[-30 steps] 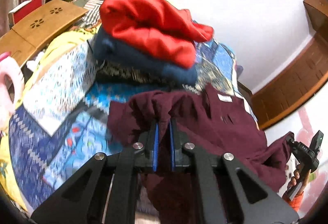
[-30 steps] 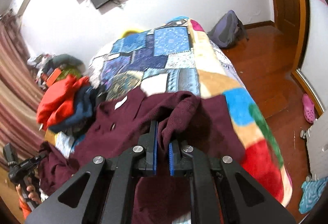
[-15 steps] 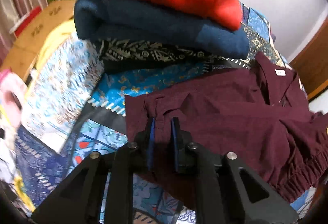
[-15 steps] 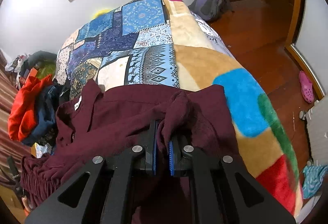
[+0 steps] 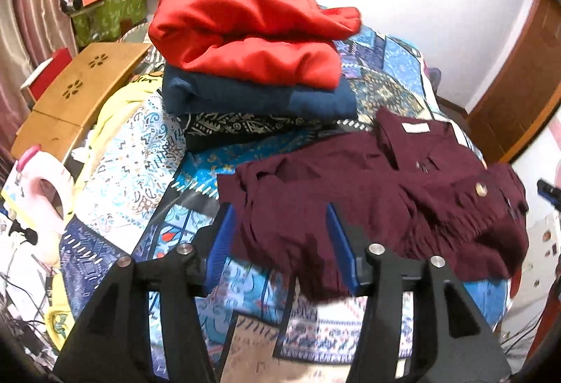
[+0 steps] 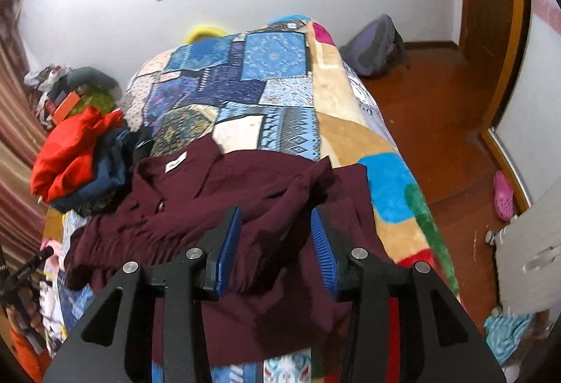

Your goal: Fold large clothes

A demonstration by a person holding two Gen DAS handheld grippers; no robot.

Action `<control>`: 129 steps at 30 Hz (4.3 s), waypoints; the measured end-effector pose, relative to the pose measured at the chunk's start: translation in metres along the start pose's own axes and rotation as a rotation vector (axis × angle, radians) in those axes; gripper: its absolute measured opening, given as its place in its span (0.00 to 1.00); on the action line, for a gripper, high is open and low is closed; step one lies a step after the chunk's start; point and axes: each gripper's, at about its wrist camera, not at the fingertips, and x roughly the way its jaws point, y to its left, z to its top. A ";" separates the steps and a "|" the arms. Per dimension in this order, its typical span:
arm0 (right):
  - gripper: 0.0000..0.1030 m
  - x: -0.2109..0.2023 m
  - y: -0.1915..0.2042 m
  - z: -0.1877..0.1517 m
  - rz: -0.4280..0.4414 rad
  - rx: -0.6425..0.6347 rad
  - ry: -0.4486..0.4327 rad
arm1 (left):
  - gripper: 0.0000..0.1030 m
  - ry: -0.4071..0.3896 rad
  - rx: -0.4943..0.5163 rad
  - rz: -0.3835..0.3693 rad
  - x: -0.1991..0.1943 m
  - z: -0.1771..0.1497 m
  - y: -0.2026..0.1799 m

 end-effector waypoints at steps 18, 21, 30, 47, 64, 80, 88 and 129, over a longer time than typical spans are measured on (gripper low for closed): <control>0.37 -0.002 0.035 -0.051 0.036 -0.097 0.083 | 0.58 0.189 0.072 -0.003 0.034 -0.069 -0.015; 0.37 0.011 0.038 -0.055 0.043 -0.094 0.117 | 0.58 0.209 0.073 0.023 0.050 -0.066 -0.014; 0.37 0.060 0.056 -0.029 0.080 -0.178 0.187 | 0.58 0.067 0.130 0.072 0.048 0.006 -0.017; 0.37 0.069 0.062 0.053 0.018 -0.114 0.041 | 0.58 -0.012 0.080 -0.002 0.067 0.062 -0.044; 0.57 0.070 0.111 -0.054 0.086 -0.341 0.206 | 0.66 0.168 0.122 -0.124 0.093 -0.036 -0.099; 0.62 0.065 0.105 -0.067 0.057 -0.298 0.155 | 0.67 0.105 -0.135 -0.011 0.054 -0.045 -0.023; 0.64 0.065 0.105 -0.067 0.053 -0.299 0.150 | 0.67 0.140 -0.499 -0.142 0.073 -0.061 0.054; 0.66 0.025 0.162 -0.059 0.138 -0.406 0.084 | 0.23 -0.253 -0.439 -0.232 -0.039 -0.006 0.036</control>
